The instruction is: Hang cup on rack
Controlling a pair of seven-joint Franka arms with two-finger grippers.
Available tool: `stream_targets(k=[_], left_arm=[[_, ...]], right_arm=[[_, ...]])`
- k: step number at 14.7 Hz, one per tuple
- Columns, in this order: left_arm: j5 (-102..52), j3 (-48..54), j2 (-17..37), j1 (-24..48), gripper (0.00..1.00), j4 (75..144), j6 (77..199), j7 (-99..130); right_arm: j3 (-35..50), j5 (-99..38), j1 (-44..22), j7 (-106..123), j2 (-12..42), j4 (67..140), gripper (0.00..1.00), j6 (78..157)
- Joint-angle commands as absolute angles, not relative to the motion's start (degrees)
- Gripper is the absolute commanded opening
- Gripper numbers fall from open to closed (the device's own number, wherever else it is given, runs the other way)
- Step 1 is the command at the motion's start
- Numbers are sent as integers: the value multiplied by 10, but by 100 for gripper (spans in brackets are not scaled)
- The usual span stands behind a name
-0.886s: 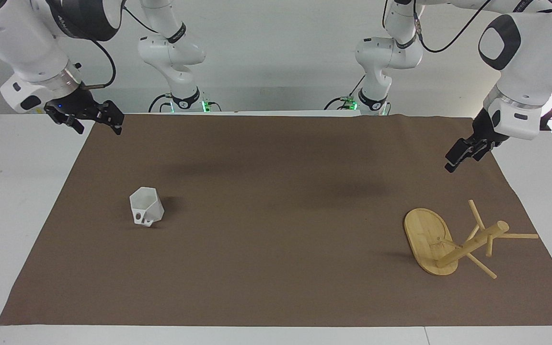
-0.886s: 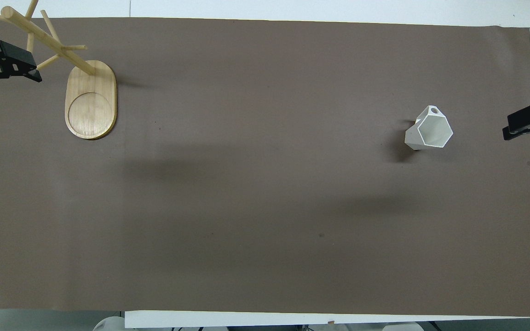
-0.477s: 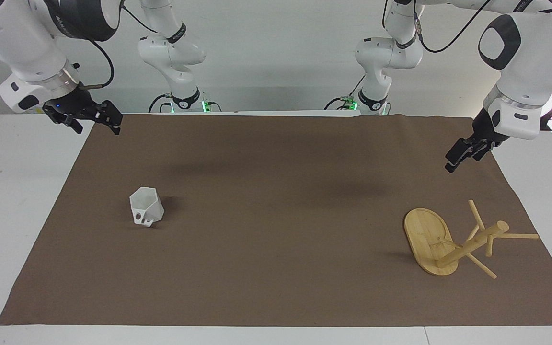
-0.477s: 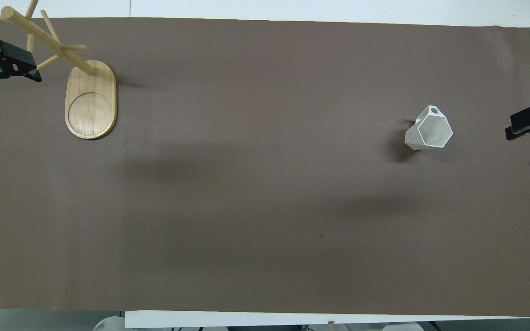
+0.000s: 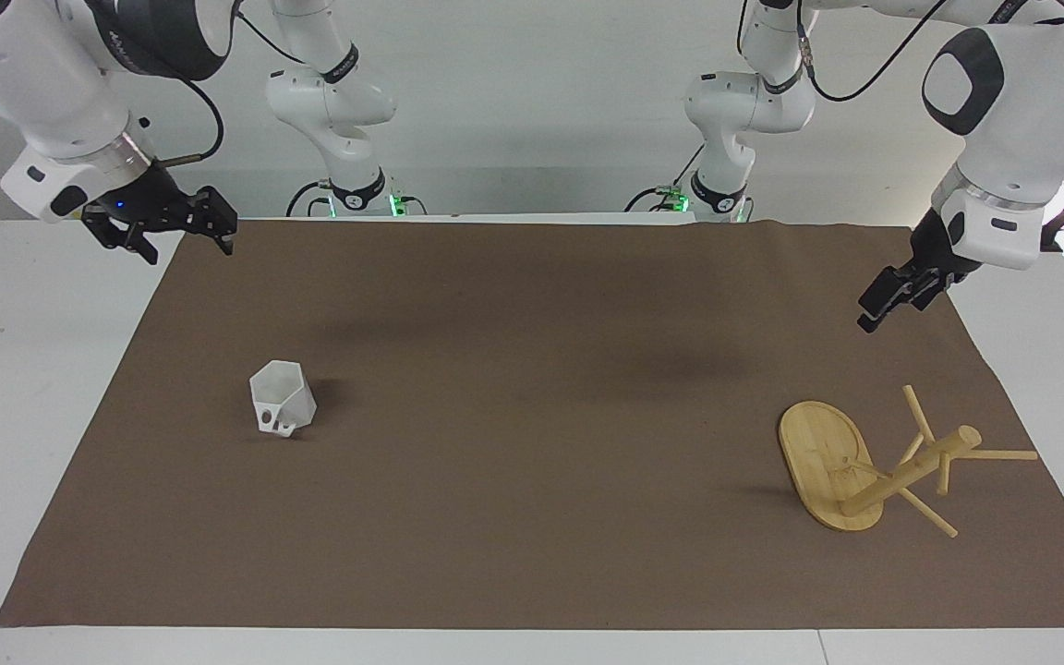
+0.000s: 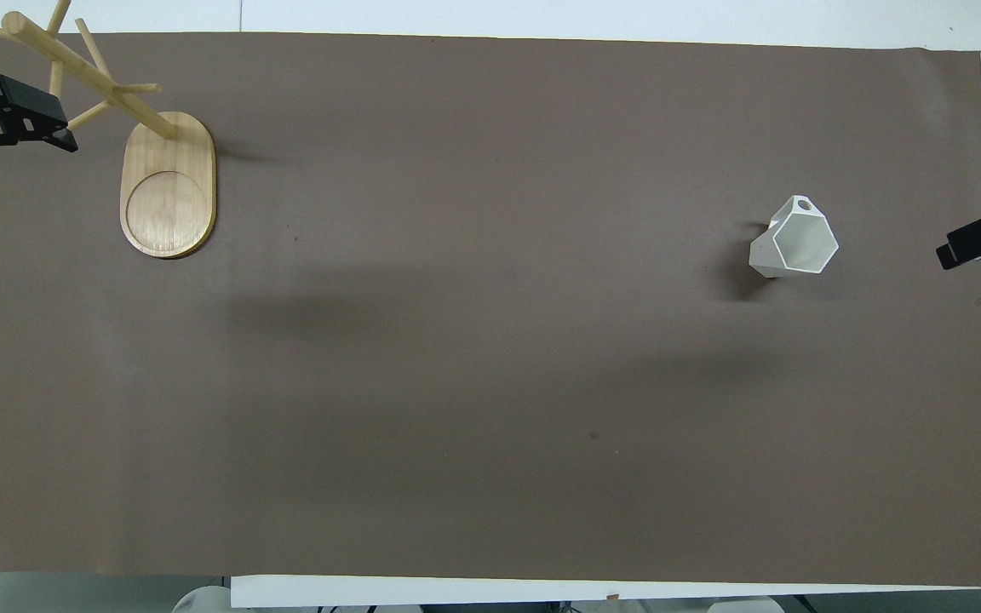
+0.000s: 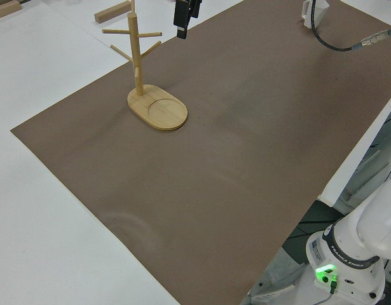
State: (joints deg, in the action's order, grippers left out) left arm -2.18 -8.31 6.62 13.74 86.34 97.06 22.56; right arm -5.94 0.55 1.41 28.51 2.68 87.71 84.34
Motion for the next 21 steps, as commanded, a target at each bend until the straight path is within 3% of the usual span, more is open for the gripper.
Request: stream_targets(k=[1,5,8,13,21], left_arm=[[-25,-83,53,135,100,876,968,224],[-25,-83,53,135,100,876,968,224],[-25,-83,53,135,100,876,968,224],[-25,-83,53,135,100,876,968,226],[-25,-83,53,135,100,876,968,224]], right_arm=[[-57,-58,51,488,35,896,100,897],[-57,-195,114,770,90,898,100,924],[-57,-326,185,947,131,946,100,922],[-57,-510,285,1267,270,962,100,856],[-56,-620,267,1387,366,981,100,844]])
